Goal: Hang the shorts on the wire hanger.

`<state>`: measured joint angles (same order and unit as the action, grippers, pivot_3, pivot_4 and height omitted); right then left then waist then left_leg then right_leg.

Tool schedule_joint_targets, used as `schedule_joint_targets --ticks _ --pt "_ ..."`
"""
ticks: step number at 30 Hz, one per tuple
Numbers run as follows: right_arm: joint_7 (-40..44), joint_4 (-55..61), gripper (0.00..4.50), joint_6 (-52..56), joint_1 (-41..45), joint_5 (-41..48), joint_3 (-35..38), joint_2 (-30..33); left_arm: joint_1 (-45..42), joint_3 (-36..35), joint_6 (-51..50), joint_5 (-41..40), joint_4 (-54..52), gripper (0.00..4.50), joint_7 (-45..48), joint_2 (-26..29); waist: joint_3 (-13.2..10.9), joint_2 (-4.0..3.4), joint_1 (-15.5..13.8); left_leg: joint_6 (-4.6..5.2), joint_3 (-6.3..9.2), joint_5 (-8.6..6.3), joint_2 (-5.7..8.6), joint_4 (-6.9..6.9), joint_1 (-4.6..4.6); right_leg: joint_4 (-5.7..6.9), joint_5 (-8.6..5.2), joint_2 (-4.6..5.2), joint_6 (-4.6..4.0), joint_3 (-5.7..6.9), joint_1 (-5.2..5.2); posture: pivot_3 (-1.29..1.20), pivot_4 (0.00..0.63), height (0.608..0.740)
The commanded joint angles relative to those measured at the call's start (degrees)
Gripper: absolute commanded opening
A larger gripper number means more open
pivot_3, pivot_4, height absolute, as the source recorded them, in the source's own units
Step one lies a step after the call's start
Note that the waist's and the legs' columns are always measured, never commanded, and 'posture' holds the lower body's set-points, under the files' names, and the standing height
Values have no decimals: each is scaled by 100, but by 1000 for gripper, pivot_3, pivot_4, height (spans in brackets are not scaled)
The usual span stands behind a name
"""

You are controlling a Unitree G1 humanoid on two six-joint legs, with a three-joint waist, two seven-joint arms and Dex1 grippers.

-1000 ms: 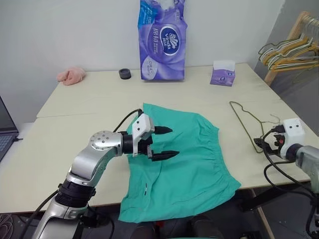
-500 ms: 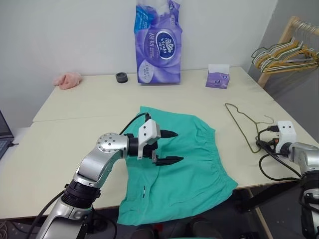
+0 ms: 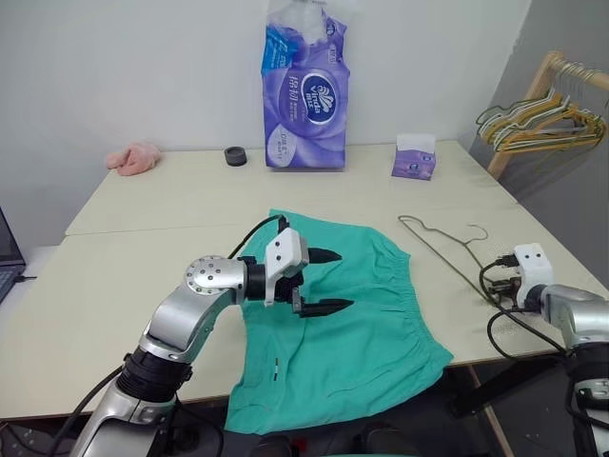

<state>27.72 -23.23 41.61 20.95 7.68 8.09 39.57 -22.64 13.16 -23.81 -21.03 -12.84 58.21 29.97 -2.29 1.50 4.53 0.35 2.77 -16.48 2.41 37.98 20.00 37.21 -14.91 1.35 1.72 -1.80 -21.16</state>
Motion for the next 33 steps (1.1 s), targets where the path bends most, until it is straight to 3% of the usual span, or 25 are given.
schedule_joint_targets --ticks 1,7,11,16,24,27,33 --pt "-80 457 14 -173 -176 -209 -82 127 -290 -285 -69 44 181 4500 -367 -107 -4 -7 -1 1 0 -1 0 0 1 -1 0 0 0 -1 -1 -151 29 740" --pt "-56 2004 14 -679 -418 -554 -293 397 -966 -857 -43 62 1178 4500 -841 -145 -31 -71 43 1 -10 -1 0 0 25 2 0 -3 6 -12 -31 -152 31 740" --pt "-9 2970 14 -1160 -686 -873 -604 488 -1570 -1330 -192 -121 2079 4500 -928 -117 -31 -73 60 -1 -13 -3 -6 -1 40 8 -1 -10 7 -17 -54 -160 36 740" --pt "-90 3588 14 -2315 -854 -1499 -989 626 -2005 -1337 -404 -99 3308 4500 19 481 -33 -75 104 -1 -20 -3 -4 0 62 15 -1 -11 9 -23 -82 -176 39 740" --pt "-286 3715 14 -4201 -950 -2212 -1082 765 -1965 -794 -753 95 3904 4500 1512 1053 -47 -56 130 -3 -24 -2 -3 7 80 35 -2 -7 8 -29 -108 -189 41 740" --pt "-492 3618 14 -4604 -885 -2437 -949 736 -2054 -849 -628 170 4106 4500 1463 980 -49 -56 141 -4 -27 -3 -3 7 79 39 -3 -8 7 -32 -111 -189 41 740" --pt "-1108 2706 14 -4425 -312 -2946 -513 873 -2227 -1085 -549 144 4274 4500 1228 739 -50 -54 144 -4 -31 -3 0 13 79 47 -2 -5 5 -36 -112 -192 34 740"
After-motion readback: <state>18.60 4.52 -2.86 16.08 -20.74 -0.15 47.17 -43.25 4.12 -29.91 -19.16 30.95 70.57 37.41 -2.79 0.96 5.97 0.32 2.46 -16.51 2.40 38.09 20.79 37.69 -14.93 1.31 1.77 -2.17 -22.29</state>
